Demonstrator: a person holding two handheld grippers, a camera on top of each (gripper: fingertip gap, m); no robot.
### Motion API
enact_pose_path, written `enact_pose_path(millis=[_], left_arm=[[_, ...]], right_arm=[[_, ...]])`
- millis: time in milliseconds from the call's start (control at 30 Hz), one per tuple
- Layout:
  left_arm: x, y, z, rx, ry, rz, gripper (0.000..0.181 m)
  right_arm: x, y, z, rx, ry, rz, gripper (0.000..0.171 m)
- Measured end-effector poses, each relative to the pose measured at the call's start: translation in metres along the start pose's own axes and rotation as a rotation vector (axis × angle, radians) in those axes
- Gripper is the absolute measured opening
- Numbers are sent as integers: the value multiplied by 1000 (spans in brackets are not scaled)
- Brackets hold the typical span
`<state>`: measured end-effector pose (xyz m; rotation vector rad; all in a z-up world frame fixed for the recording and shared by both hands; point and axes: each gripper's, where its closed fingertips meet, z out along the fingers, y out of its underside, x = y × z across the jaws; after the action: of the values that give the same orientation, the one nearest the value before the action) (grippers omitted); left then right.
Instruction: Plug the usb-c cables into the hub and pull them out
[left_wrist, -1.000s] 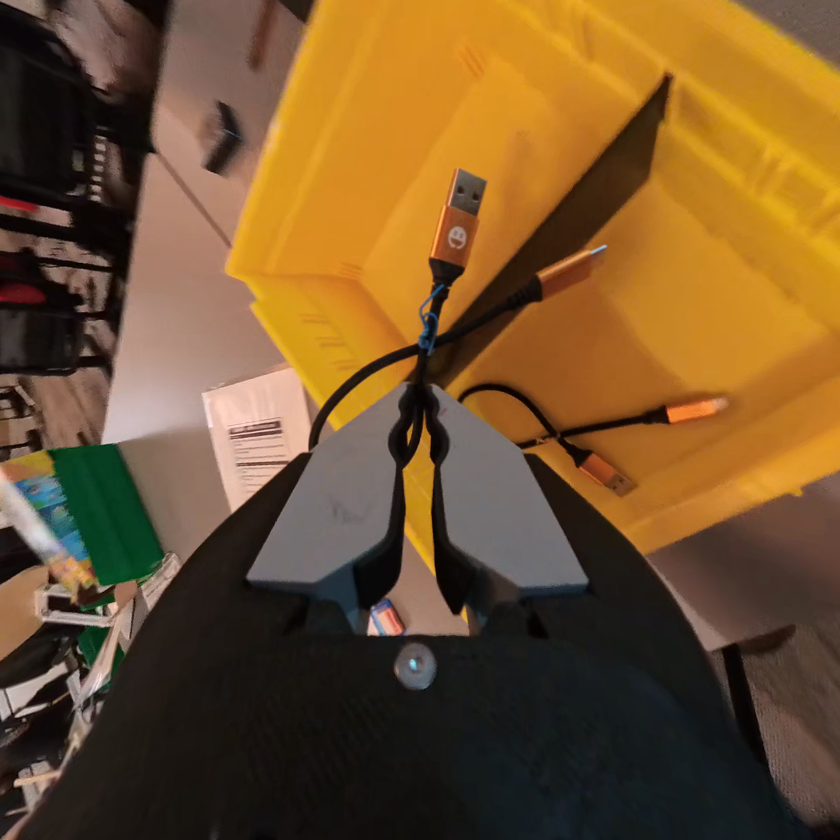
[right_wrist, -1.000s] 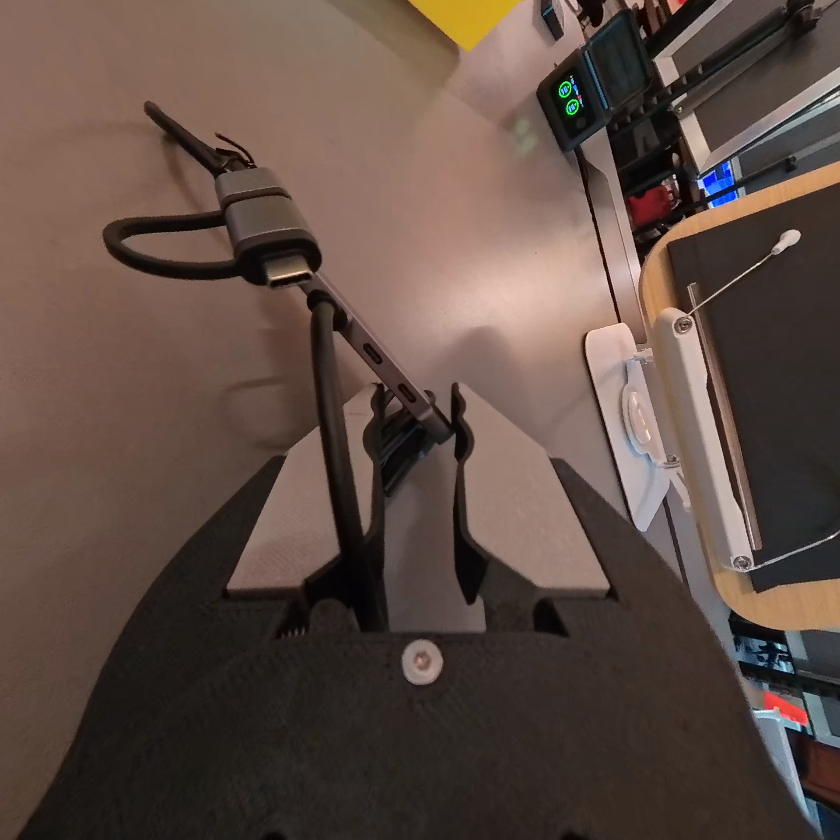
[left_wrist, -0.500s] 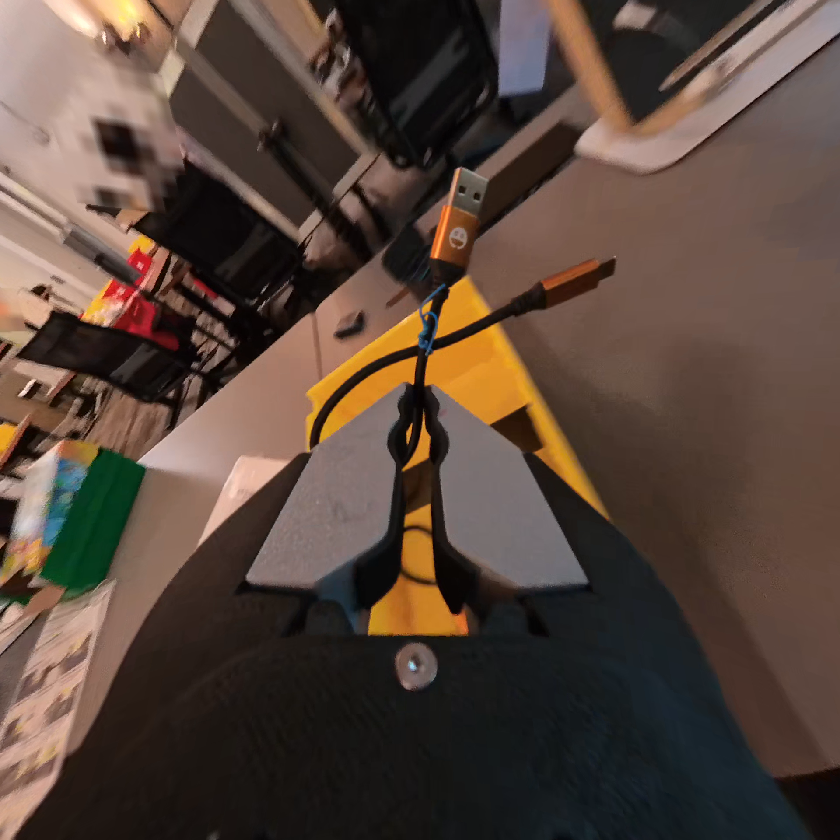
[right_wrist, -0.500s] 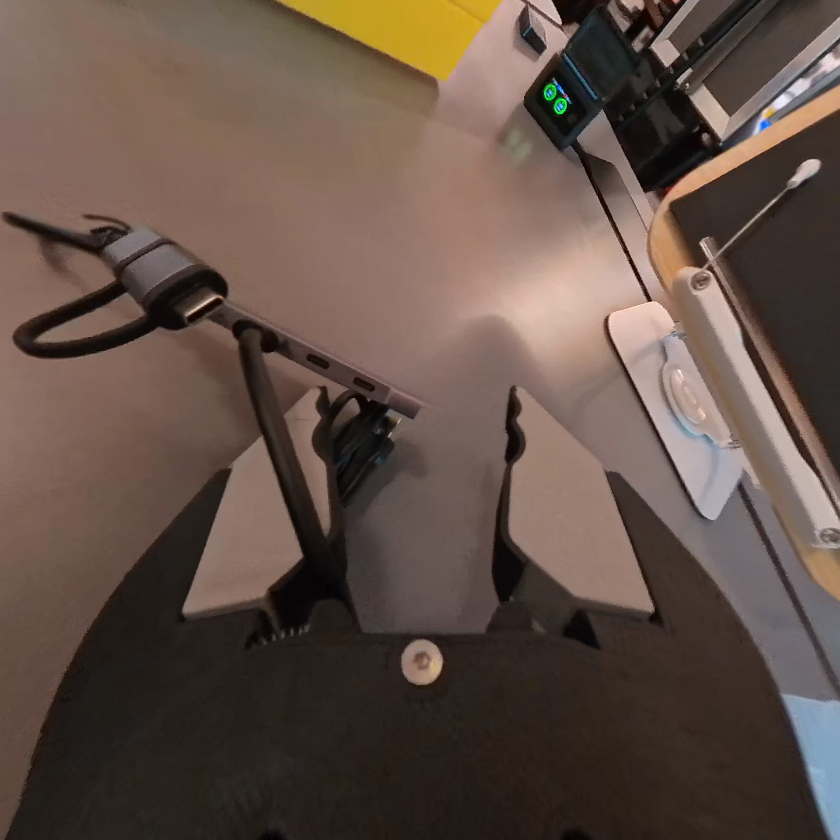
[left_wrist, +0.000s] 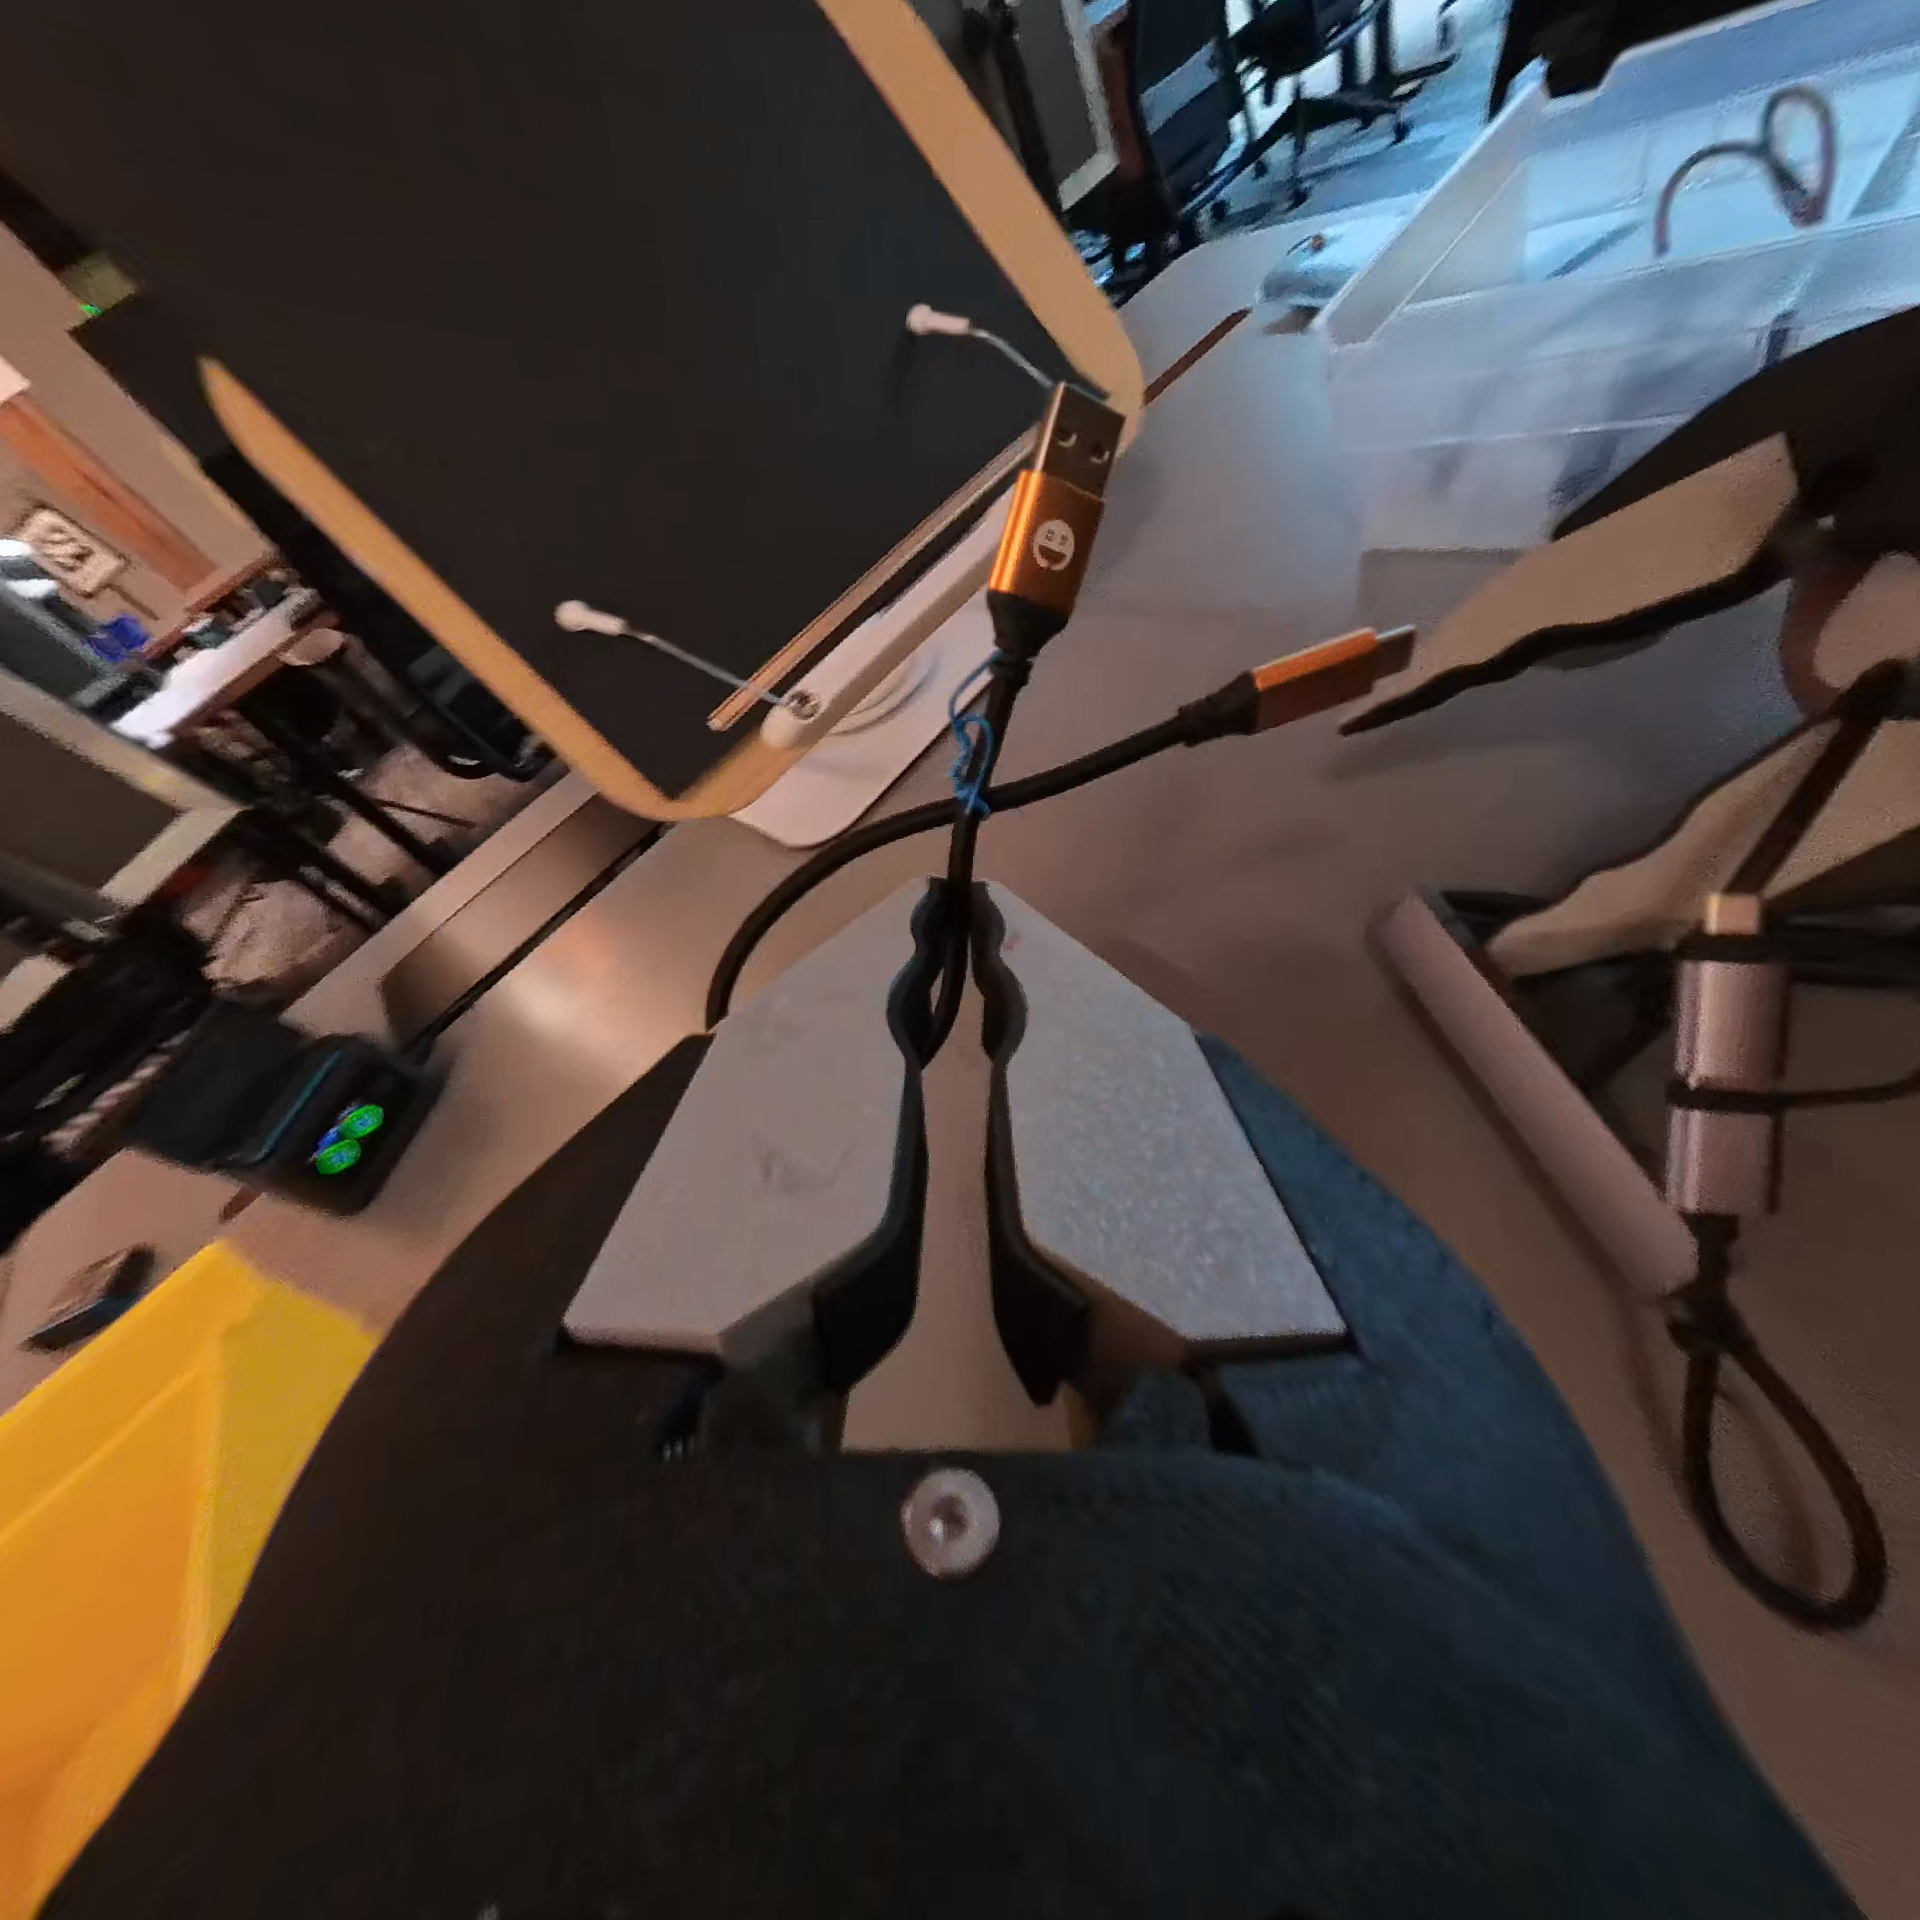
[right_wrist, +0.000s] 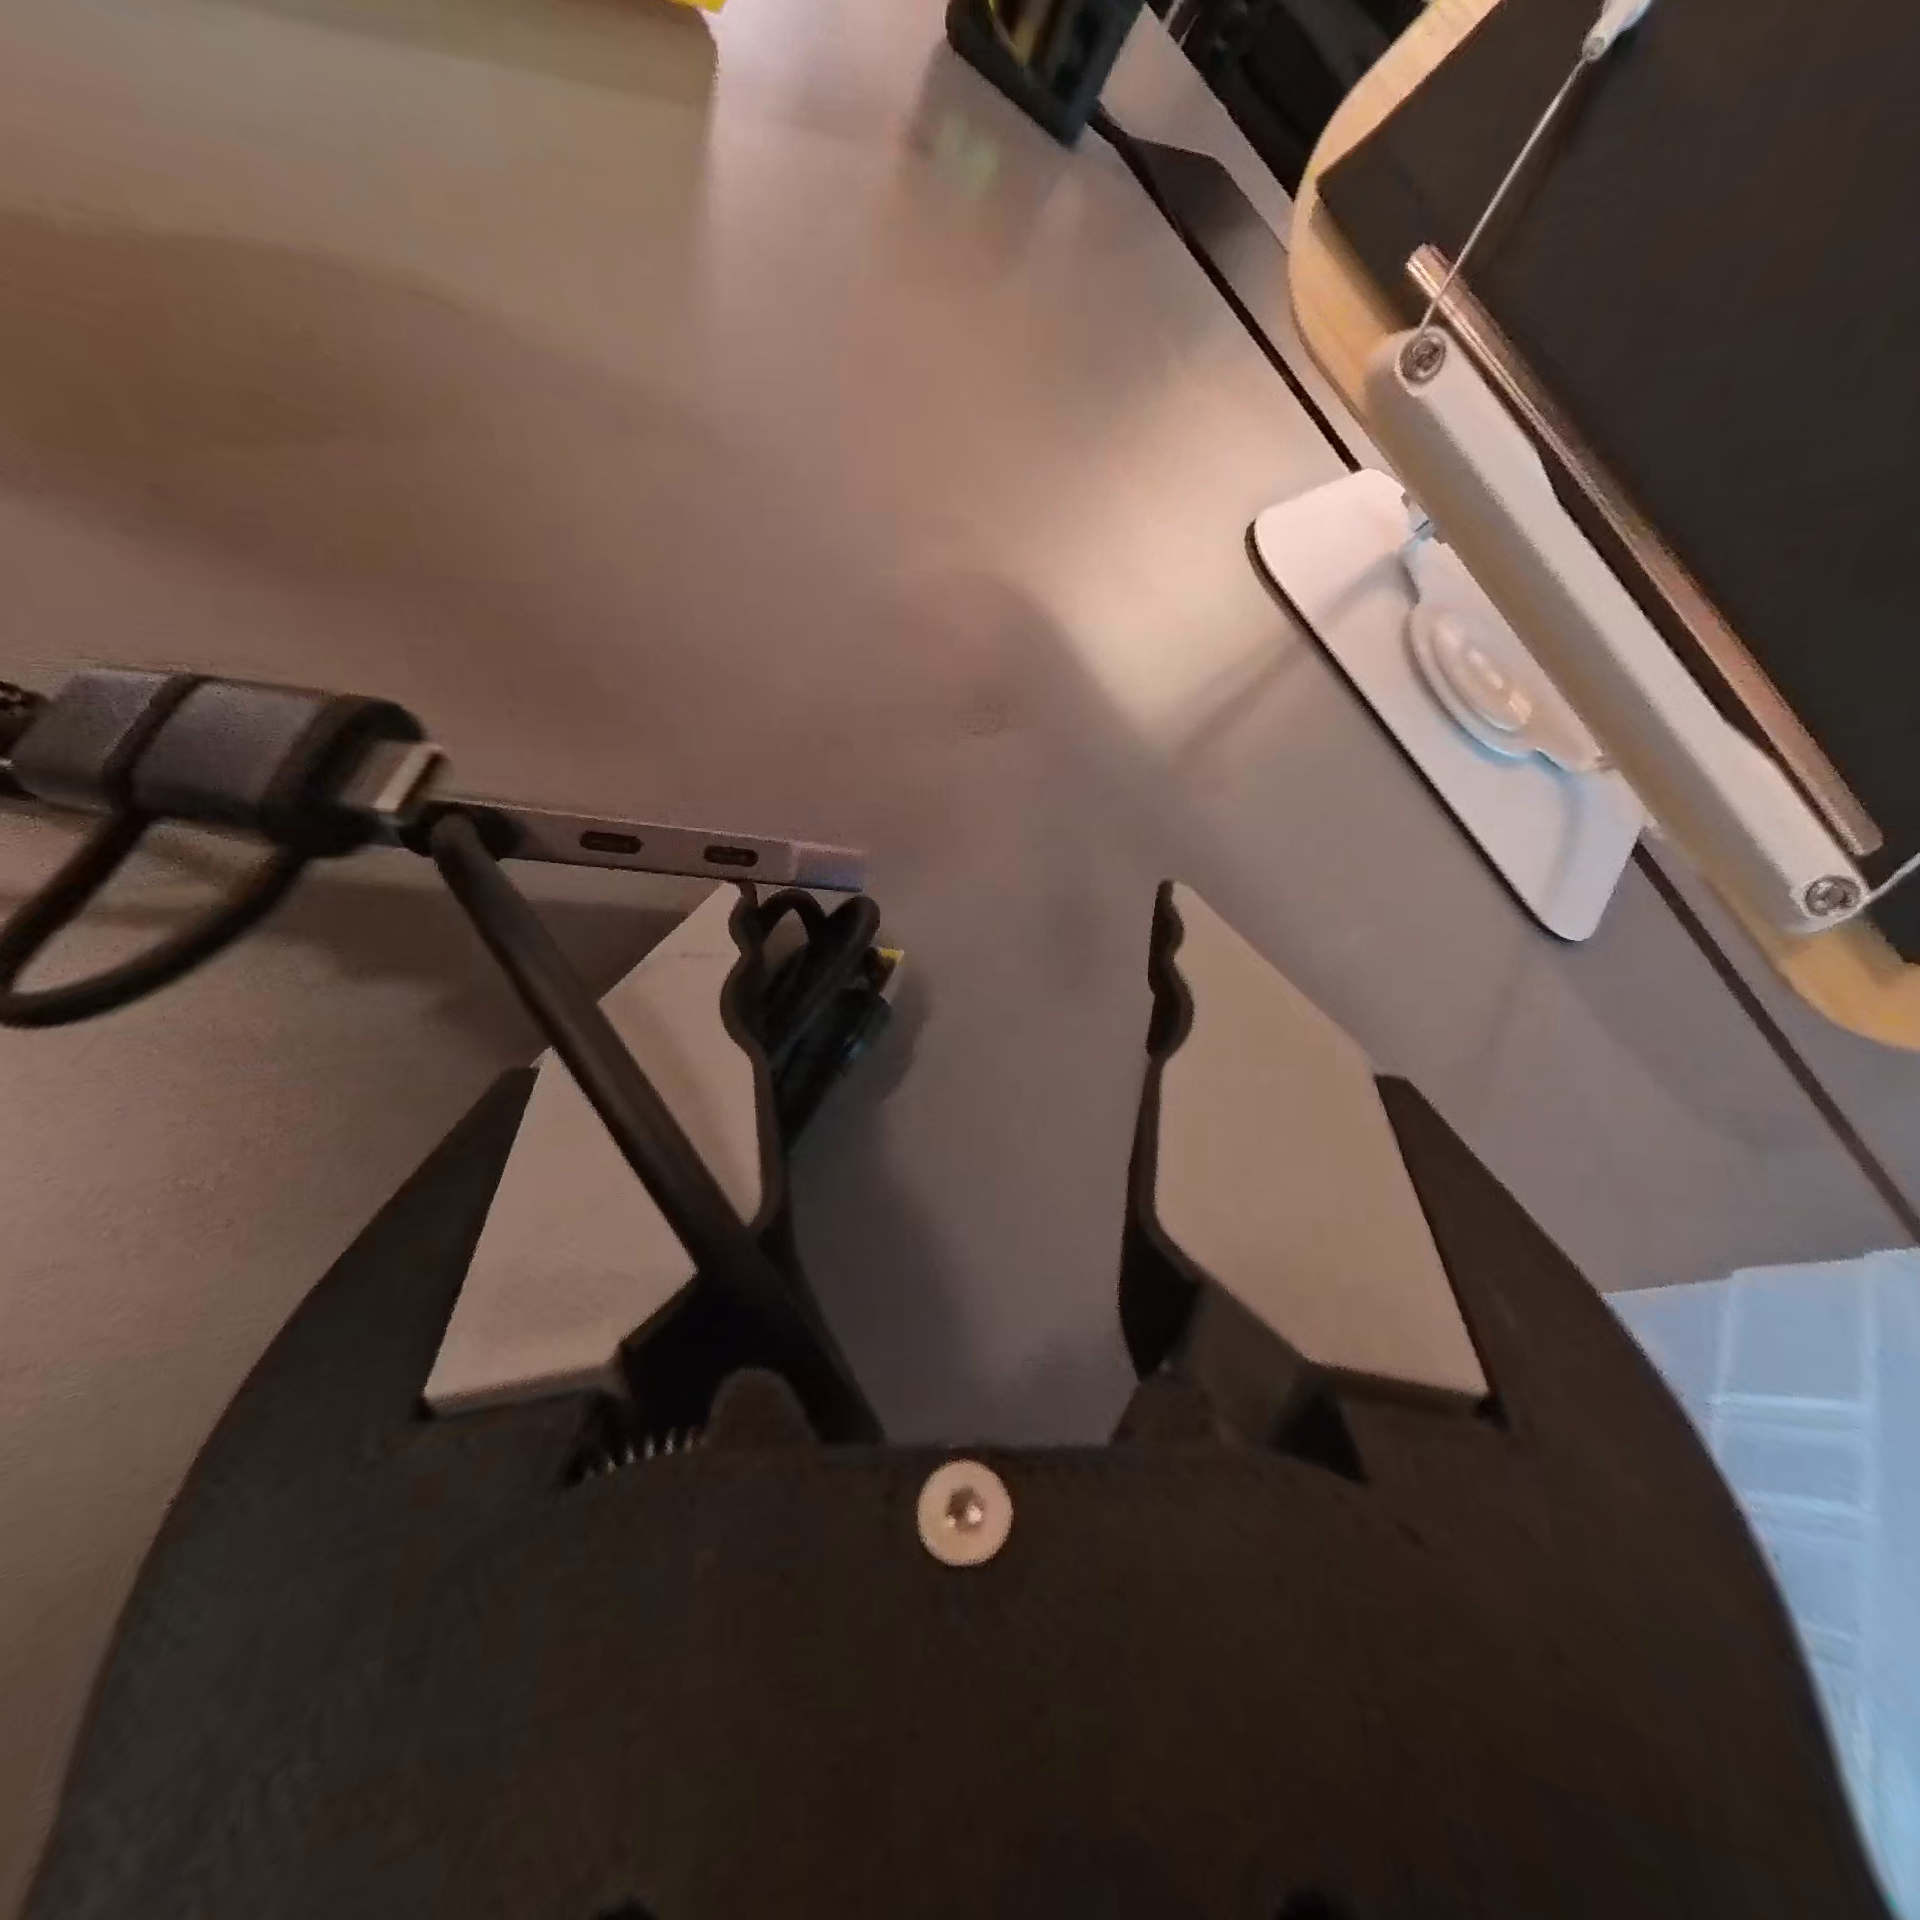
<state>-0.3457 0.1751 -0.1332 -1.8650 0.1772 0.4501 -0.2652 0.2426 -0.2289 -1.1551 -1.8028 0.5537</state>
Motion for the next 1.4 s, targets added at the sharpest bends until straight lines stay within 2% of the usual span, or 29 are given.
enact_pose_path(millis=[33,233,333,433,567,667,733,800,833,1000,1167,1300,1400], left_arm=[[3,-1,11,14,34,-20,1],[10,-5,50,90,106,-43,1],[14,2,49,123,108,-24,1],[13,20,48,85,92,1,1],[15,17,48,87,93,1,0],[18,26,52,34,79,45,1],[21,29,54,19,64,88,1],[24,29,55,19,66,103,1],[25,29,56,17,67,110,1],[26,31,58,22,73,84,1],[28,33,60,12,75,89,1],[30,34,61,14,71,102,1],[27,37,63,5,58,108,1]], right_arm=[[1,1,0,1,-2,18,73],[17,7,-1,-7,22,109,72],[16,9,1,-15,-4,139,69],[13,8,3,-15,-22,135,64],[10,6,5,-17,-24,110,62],[-2,5,5,-5,-94,110,39],[-7,5,5,-1,-115,98,31],[-11,6,4,-12,-127,67,12],[-12,8,4,-31,-122,50,10],[-4,11,4,-38,-84,69,27],[-8,12,4,-36,-114,91,17],[-8,12,4,-37,-105,82,19],[2,13,4,-42,-49,85,40]])
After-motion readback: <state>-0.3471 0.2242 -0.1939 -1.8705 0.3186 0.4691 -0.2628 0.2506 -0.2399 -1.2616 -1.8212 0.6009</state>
